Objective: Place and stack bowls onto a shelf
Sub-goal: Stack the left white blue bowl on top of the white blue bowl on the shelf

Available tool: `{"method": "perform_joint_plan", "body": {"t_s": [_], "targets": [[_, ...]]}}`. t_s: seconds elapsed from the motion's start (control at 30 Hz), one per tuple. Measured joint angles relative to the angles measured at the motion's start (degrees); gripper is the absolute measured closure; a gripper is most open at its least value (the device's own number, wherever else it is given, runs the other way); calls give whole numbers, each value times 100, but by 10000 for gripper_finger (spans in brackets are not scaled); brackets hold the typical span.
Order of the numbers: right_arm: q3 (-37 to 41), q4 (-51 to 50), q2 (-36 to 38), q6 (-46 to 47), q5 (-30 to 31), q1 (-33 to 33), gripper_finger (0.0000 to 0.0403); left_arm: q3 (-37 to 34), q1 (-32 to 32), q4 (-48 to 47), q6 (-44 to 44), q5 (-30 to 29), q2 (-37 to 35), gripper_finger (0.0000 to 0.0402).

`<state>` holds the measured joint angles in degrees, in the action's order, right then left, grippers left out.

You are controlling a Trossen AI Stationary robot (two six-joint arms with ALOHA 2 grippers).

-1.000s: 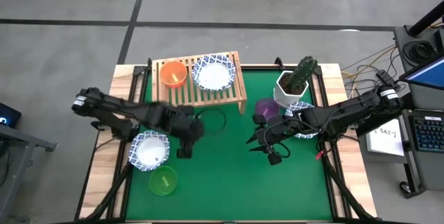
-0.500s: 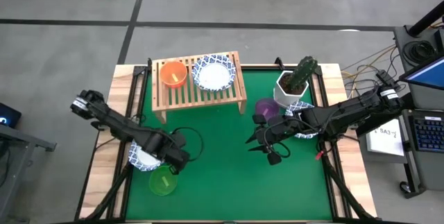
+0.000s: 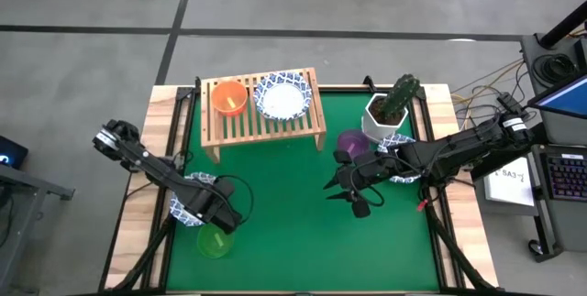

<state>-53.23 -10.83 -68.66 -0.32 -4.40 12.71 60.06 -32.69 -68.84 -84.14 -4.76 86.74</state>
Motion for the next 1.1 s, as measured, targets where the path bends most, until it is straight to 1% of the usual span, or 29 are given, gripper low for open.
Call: {"method": "perform_joint_plan", "body": {"t_s": [0.1, 0.23, 0.43, 0.6, 0.77, 0.93, 1.1], "targets": [[0, -2, 0, 114, -2, 0, 277, -163, 0, 277, -30, -203, 21, 217], [0, 0, 0, 131, -2, 0, 277, -345, 0, 736, -32, -401, 21, 215], [2, 4, 0, 127, -2, 0, 277, -396, 5, 746, -293, -619, 224, 224], [4, 2, 0, 141, -2, 0, 277, -396, 7, 755, -343, -624, 633, 232], [5, 2, 0, 188, -2, 0, 277, -396, 7, 750, -336, -498, 1006, 243], [7, 2, 0, 188, -2, 0, 277, -396, 7, 752, -325, -476, 1149, 264], [7, 2, 0, 188, -2, 0, 277, -396, 4, 750, -319, -476, 1120, 316]]}}
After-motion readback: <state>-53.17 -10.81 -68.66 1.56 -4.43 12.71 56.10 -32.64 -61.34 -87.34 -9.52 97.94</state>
